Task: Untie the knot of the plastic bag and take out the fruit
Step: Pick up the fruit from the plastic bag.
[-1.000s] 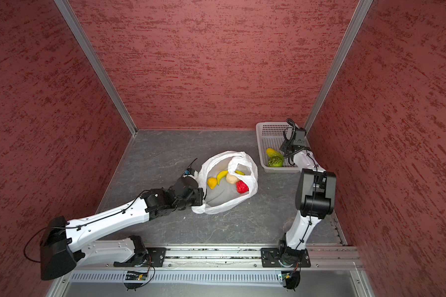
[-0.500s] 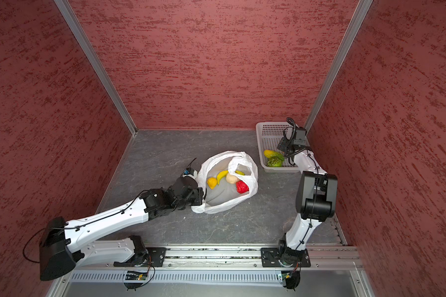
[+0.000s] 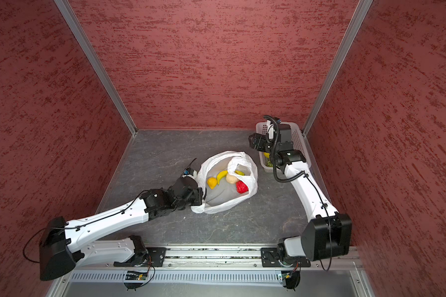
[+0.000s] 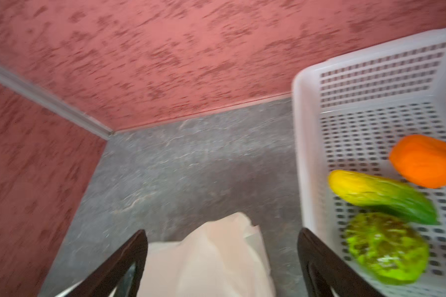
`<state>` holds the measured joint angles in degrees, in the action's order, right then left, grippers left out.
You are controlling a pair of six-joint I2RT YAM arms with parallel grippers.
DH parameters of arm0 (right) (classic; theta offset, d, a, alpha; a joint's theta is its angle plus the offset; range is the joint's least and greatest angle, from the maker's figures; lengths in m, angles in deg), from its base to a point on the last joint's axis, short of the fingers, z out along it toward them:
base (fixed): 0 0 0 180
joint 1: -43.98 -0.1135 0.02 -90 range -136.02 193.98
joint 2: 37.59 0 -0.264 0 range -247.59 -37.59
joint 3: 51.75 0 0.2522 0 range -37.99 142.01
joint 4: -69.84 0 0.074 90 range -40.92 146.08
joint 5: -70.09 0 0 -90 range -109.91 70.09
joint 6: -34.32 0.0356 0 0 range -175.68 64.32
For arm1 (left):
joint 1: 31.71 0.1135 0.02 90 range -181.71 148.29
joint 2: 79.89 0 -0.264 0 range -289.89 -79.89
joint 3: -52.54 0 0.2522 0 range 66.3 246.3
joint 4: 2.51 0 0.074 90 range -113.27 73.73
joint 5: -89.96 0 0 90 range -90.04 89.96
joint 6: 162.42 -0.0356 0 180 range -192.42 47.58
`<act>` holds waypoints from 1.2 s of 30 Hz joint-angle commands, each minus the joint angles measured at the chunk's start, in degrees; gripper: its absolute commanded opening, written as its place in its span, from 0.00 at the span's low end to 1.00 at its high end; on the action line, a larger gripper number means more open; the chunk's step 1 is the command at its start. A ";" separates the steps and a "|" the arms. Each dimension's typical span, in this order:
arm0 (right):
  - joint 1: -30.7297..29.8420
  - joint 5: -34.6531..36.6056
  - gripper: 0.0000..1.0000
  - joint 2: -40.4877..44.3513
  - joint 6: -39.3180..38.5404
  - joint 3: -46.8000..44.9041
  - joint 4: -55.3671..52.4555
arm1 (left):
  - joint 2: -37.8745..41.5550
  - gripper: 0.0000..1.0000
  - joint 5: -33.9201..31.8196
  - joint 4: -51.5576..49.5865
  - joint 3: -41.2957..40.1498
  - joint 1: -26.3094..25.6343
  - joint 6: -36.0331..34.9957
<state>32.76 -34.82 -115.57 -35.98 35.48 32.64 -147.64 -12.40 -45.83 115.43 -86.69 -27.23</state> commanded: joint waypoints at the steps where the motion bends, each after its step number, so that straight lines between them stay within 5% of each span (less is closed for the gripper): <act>1: -5.79 -3.87 0.94 2.65 0.42 2.59 -6.26 | 0.77 0.00 -1.26 -0.04 -0.36 -0.11 -0.16; 14: -25.57 -6.08 0.96 5.55 -2.74 3.26 -13.60 | 0.60 0.00 -1.43 -0.68 0.33 -0.13 -0.09; 25: -29.20 -4.15 0.96 4.32 -4.28 -10.25 -8.94 | 2.89 0.00 -1.88 1.40 -1.51 -0.14 1.71; 36: -33.65 5.80 0.95 -1.06 -9.54 -20.51 -2.46 | 4.73 0.00 -2.25 3.80 -1.86 -0.27 1.56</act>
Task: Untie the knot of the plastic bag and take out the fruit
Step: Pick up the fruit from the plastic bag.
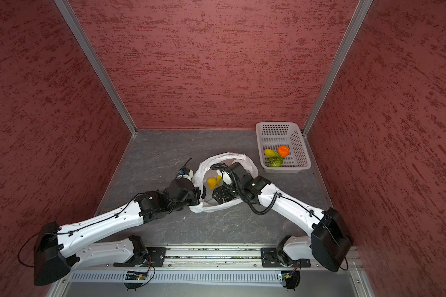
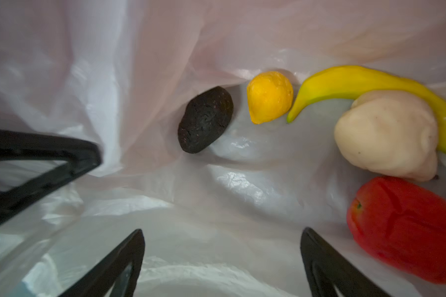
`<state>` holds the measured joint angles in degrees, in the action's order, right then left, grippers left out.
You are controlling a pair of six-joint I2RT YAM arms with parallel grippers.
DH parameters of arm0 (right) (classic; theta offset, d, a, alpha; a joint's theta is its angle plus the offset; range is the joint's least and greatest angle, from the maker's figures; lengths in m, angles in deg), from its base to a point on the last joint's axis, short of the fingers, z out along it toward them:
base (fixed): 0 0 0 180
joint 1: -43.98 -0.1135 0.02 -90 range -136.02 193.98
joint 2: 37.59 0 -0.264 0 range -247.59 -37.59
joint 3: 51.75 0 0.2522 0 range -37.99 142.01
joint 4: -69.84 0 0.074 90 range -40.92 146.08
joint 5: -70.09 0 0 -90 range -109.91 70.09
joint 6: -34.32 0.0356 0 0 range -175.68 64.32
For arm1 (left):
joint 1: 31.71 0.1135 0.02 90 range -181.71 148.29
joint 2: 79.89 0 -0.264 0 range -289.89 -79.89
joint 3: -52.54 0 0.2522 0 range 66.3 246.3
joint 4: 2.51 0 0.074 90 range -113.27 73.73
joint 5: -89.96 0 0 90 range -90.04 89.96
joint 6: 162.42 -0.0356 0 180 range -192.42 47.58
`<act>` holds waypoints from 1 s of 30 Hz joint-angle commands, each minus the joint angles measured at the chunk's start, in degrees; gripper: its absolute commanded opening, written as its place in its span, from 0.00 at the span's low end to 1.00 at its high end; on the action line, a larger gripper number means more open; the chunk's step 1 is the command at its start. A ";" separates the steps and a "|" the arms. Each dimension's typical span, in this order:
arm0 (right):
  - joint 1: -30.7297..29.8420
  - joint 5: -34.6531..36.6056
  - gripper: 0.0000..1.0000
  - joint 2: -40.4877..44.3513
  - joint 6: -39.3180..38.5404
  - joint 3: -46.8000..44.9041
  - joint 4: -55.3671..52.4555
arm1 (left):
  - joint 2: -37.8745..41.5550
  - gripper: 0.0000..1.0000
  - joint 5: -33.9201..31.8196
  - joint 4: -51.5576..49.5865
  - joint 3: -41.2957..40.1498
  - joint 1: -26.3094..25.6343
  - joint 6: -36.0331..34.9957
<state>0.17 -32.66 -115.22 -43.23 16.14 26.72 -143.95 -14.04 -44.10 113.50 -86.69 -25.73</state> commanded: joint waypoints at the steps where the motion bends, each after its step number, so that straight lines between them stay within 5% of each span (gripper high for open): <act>1: -1.34 3.85 0.95 -2.26 -2.26 -1.75 4.04 | 1.03 0.00 -0.51 2.30 0.32 -0.22 -0.22; 10: -1.35 2.86 0.95 -11.67 4.37 -3.69 13.00 | 1.03 0.00 0.24 3.30 2.04 -2.71 -3.80; 20: -1.02 7.57 0.98 -15.60 19.07 -1.51 26.41 | 1.43 0.00 1.39 1.95 -1.74 -4.34 0.46; 30: -0.64 8.01 0.98 -23.59 24.68 4.71 29.15 | 1.45 0.00 2.83 1.72 -3.21 -3.00 0.30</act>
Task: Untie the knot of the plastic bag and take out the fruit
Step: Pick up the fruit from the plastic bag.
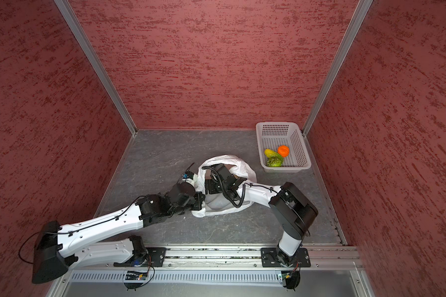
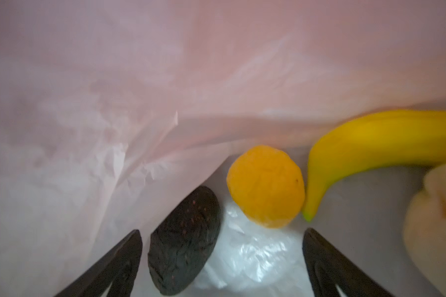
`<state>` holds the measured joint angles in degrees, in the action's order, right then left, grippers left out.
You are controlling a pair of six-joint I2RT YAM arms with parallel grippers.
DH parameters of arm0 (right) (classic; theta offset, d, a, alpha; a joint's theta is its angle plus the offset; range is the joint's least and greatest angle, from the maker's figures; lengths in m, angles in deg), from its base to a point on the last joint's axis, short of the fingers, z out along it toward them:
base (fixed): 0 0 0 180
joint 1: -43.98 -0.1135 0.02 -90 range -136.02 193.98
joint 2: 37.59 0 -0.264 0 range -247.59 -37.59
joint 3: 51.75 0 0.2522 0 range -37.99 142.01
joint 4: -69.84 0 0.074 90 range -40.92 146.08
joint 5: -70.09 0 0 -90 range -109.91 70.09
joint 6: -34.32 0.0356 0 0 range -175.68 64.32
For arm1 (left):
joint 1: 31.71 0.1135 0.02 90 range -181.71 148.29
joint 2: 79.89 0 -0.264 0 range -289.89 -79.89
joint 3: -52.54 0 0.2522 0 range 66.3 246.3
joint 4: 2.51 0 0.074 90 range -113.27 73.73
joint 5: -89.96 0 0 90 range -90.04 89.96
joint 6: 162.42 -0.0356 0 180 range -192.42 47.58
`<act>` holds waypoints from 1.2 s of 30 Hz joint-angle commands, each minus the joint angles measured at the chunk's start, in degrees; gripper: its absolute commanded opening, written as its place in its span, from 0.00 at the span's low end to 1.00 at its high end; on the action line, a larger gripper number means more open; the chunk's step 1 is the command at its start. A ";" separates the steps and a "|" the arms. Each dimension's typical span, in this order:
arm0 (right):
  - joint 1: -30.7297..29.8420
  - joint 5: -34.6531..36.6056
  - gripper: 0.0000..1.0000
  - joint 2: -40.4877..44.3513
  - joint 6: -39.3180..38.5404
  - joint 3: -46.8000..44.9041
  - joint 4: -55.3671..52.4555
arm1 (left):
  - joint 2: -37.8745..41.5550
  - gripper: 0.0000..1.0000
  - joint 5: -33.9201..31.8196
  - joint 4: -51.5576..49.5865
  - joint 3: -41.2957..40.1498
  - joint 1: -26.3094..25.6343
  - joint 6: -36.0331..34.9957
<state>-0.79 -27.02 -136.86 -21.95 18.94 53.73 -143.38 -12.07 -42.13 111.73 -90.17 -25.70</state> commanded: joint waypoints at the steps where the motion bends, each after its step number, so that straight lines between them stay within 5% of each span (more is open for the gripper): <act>1: 0.30 2.82 0.98 -2.66 3.52 2.25 2.26 | 1.05 0.00 0.95 -0.15 -1.65 0.59 0.29; 13: 0.39 8.27 0.98 -11.45 2.39 8.38 3.54 | 0.82 0.00 2.63 0.64 -2.94 2.36 -0.25; 27: 0.48 9.27 0.57 -10.75 0.00 8.91 1.07 | -0.46 0.00 2.72 1.23 -2.58 3.40 -0.31; 36: 0.30 4.09 0.51 -2.39 -3.68 5.40 -3.59 | -0.94 0.00 2.19 2.03 -1.06 4.78 -0.54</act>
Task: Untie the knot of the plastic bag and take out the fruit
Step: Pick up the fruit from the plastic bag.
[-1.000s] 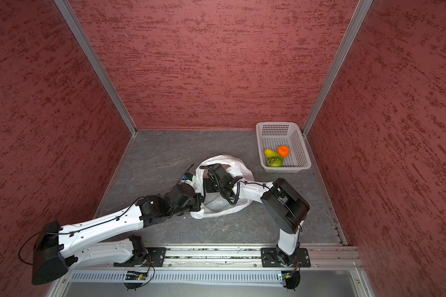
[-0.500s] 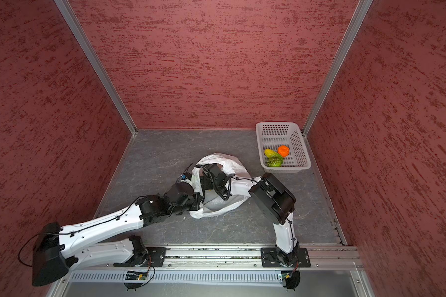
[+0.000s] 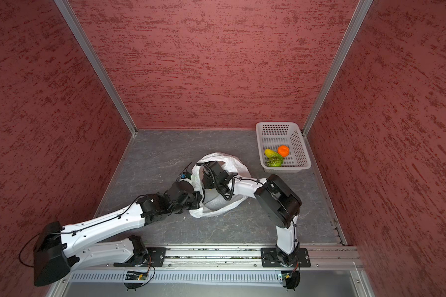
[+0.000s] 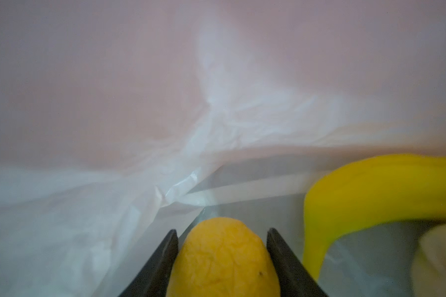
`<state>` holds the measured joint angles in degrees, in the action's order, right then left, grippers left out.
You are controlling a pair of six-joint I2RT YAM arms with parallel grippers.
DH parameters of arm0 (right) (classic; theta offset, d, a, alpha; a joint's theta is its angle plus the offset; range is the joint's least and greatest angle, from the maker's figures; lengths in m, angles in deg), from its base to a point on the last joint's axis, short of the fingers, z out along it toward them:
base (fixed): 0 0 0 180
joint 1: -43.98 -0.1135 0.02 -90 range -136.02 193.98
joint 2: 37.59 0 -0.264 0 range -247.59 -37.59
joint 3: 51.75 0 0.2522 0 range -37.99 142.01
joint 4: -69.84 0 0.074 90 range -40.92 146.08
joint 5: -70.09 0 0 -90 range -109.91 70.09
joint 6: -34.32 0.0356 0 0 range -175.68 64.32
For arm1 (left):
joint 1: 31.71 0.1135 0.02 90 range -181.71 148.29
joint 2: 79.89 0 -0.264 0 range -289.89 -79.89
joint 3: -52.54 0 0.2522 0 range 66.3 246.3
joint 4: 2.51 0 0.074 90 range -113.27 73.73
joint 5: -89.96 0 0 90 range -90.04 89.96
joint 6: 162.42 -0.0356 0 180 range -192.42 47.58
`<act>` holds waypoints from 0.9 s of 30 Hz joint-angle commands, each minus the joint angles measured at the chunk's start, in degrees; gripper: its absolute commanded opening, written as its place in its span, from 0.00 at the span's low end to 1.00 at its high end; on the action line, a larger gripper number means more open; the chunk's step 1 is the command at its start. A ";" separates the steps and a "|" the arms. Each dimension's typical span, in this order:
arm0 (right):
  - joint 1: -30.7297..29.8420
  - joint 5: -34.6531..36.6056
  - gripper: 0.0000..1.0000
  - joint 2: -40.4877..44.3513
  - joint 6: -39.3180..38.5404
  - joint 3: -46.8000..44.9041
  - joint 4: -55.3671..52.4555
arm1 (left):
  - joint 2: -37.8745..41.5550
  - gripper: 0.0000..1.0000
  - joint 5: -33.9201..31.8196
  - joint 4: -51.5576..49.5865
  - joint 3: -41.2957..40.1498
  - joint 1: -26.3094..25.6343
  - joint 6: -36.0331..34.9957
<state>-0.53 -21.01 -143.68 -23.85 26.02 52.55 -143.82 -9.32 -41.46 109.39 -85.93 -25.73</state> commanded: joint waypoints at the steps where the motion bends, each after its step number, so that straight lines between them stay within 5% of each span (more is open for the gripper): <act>1: 0.05 -2.46 0.51 5.58 -2.40 -2.33 -3.72 | -0.55 0.00 -0.58 1.61 1.51 0.76 -0.57; 15: -1.76 -9.41 0.51 21.30 -7.59 -7.30 -17.05 | -2.93 0.00 -0.52 2.24 4.91 1.48 -4.09; 27: -2.07 -12.74 0.51 30.78 -5.51 -0.38 -25.49 | -1.93 0.00 -4.96 -1.24 3.38 -1.98 -1.52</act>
<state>-2.32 -31.81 -115.41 -30.21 22.72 30.48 -146.31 -12.03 -41.35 113.22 -87.44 -27.91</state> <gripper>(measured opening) 0.519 0.050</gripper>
